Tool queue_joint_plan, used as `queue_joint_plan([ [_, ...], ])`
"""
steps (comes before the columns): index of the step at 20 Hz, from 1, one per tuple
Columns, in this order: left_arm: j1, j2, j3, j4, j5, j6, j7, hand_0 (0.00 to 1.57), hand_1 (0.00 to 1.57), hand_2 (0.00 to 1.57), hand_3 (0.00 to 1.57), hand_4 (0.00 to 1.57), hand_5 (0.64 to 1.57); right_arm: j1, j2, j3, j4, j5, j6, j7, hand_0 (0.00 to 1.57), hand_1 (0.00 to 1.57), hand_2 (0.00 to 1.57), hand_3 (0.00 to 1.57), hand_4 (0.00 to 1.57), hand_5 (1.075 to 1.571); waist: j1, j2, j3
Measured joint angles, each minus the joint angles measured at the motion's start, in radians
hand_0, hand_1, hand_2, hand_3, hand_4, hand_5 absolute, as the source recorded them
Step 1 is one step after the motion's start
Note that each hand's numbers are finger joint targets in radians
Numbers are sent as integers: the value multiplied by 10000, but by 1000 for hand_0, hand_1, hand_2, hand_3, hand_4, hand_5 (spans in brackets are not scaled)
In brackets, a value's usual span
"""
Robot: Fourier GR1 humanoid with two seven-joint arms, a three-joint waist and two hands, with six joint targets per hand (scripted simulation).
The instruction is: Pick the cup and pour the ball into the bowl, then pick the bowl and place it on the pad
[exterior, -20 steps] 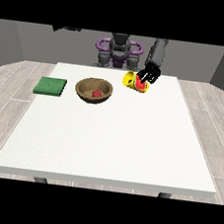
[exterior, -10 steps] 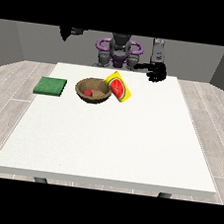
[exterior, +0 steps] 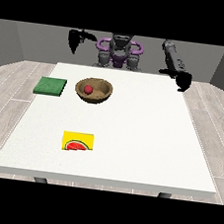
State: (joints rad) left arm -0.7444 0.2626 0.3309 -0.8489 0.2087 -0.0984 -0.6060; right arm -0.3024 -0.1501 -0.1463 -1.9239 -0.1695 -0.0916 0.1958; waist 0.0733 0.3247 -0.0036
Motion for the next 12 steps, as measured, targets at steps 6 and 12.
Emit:
queue_joint_plan([
  [6,-1023,1733,263,-100,336,-934,1343,0,0,0,0,0,1518,-211,288,-136,1720,-18,86,-941,0,0,0,0,397,1568,148,294,36],
  [12,-1852,2937,294,-539,422,-1229,2631,0,0,0,0,0,1527,-369,500,-604,4080,-468,696,-2561,0,0,0,0,358,1571,177,519,54],
])
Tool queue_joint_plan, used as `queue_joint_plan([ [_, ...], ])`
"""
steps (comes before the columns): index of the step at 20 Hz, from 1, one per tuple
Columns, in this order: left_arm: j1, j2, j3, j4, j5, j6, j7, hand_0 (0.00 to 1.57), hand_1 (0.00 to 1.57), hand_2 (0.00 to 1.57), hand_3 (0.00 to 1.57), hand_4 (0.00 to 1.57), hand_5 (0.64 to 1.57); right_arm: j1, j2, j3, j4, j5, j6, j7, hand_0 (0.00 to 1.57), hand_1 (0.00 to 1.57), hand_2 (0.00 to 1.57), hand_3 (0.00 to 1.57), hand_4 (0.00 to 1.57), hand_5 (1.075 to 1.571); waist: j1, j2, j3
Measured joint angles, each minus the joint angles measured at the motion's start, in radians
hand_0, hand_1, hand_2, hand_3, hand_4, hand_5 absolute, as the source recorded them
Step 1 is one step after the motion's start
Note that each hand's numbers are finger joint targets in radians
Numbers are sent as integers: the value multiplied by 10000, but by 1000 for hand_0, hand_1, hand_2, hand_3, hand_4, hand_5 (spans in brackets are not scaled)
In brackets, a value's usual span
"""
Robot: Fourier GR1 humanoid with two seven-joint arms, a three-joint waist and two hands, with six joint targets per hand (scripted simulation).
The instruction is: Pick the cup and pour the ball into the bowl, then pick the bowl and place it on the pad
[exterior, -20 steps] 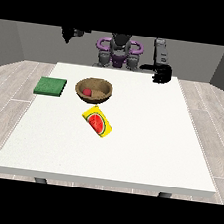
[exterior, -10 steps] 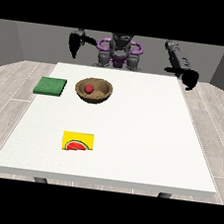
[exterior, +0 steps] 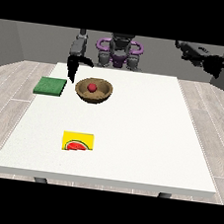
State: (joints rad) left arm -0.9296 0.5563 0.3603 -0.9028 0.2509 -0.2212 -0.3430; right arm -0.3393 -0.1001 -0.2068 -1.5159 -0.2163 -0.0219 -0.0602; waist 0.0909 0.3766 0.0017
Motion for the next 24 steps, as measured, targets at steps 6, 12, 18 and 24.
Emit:
queue_joint_plan([
  [6,-553,656,17,-458,127,14,1040,0,0,0,0,0,1548,-504,-259,-534,2421,-320,717,-1225,0,0,0,0,286,1570,-83,-39,0],
  [12,-1118,1112,60,-817,505,-182,2043,0,0,0,0,0,1535,-1283,-297,-884,4532,-461,843,-1863,0,0,0,0,412,1571,26,-105,-1],
  [18,-1331,1322,142,-1163,792,-214,2445,0,0,0,0,0,1534,-2215,-540,-1285,6162,-694,929,-2293,0,0,0,0,380,1571,139,16,-9],
  [24,-1672,1711,255,-1444,1008,-222,2839,0,0,0,0,0,1527,-2499,-724,-1462,6906,-682,1107,-3288,0,0,0,0,294,1566,126,215,-116],
])
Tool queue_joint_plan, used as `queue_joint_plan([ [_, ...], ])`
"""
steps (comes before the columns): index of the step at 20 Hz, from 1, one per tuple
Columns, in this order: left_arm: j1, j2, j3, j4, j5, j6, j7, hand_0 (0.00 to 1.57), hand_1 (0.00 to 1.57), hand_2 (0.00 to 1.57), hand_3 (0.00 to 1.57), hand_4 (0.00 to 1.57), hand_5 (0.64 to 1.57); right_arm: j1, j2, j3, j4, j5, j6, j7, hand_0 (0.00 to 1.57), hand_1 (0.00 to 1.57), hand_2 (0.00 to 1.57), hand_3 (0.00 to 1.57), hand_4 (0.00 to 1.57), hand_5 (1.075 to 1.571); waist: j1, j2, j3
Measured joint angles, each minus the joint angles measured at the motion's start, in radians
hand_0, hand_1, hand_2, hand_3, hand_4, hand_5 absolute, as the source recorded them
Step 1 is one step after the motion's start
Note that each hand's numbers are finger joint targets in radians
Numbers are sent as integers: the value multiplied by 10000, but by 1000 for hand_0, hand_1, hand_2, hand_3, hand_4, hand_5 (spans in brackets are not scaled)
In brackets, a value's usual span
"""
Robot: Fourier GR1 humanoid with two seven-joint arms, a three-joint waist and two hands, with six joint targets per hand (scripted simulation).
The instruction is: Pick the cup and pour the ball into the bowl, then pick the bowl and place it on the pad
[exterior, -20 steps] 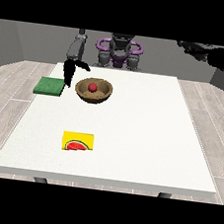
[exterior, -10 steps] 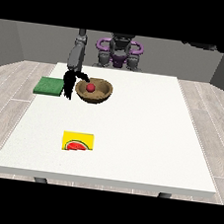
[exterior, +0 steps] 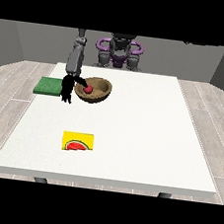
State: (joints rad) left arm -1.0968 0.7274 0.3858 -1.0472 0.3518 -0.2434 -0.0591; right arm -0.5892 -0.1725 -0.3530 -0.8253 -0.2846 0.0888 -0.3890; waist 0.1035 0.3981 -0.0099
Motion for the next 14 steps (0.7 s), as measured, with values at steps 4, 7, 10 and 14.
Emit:
queue_joint_plan([
  [4,-121,160,59,-125,166,-60,195,0,0,0,0,0,1537,-99,-102,-95,282,-16,47,-427,0,0,0,0,312,1570,56,75,-47],
  [7,-174,-8,-106,-296,161,18,286,0,0,0,0,0,1542,-190,63,-34,372,106,-288,-561,0,0,0,0,433,1570,169,10,-75],
  [10,-435,93,-96,-159,284,-107,418,0,0,0,0,0,1535,-401,337,159,267,303,-781,-514,0,0,0,0,444,1570,293,29,-92],
  [14,-659,177,-91,-75,350,-179,436,0,0,0,0,0,1537,-763,583,393,257,662,-1563,-367,0,0,0,0,431,1568,483,113,-119],
])
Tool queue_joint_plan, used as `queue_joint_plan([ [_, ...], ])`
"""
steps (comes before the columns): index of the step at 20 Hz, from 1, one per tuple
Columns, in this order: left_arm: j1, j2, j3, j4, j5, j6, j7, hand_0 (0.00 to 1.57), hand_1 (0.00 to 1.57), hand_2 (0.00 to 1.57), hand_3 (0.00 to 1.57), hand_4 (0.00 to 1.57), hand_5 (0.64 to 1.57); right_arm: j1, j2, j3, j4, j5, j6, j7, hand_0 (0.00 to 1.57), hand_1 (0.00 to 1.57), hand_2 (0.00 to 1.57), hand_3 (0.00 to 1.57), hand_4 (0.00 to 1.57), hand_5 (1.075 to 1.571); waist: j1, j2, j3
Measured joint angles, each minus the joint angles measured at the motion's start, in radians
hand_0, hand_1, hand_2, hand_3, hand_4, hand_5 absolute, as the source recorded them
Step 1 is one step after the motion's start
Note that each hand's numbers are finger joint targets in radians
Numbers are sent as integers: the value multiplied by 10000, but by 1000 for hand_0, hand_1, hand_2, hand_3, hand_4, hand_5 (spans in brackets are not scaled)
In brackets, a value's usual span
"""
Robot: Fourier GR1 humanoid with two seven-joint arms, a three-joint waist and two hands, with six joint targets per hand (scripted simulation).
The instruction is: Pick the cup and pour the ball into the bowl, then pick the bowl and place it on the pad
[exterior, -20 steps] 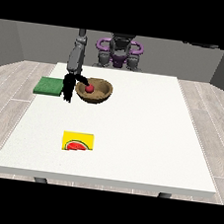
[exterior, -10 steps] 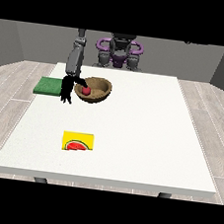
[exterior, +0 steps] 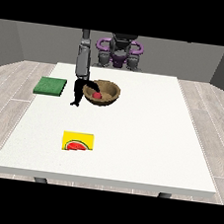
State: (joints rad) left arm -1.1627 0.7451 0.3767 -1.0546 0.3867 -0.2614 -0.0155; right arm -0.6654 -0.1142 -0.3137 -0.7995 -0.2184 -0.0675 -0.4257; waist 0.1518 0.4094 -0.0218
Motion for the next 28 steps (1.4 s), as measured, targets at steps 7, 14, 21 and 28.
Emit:
queue_joint_plan([
  [7,-54,232,131,249,180,-190,196,0,0,0,0,0,1546,112,-147,321,83,701,-1130,789,1571,1571,1571,1571,1160,1432,130,-232,-70],
  [14,644,429,403,1286,125,-589,-319,0,0,0,0,0,1547,224,-540,1413,-58,2059,-2208,2930,1571,1571,1571,1571,1250,1455,-254,-875,78],
  [21,1707,1102,923,2822,-111,-1068,-1337,0,0,0,0,0,1541,-683,-1303,2239,-794,2716,-1894,6048,1571,1571,1571,1571,1259,1486,-1306,-1692,171],
  [28,2133,1725,1288,3329,-71,-1344,-1951,0,0,0,0,0,1535,-782,-1890,2084,-855,2558,-1093,6387,1571,1571,1571,1571,1287,1507,-1774,-1346,207],
])
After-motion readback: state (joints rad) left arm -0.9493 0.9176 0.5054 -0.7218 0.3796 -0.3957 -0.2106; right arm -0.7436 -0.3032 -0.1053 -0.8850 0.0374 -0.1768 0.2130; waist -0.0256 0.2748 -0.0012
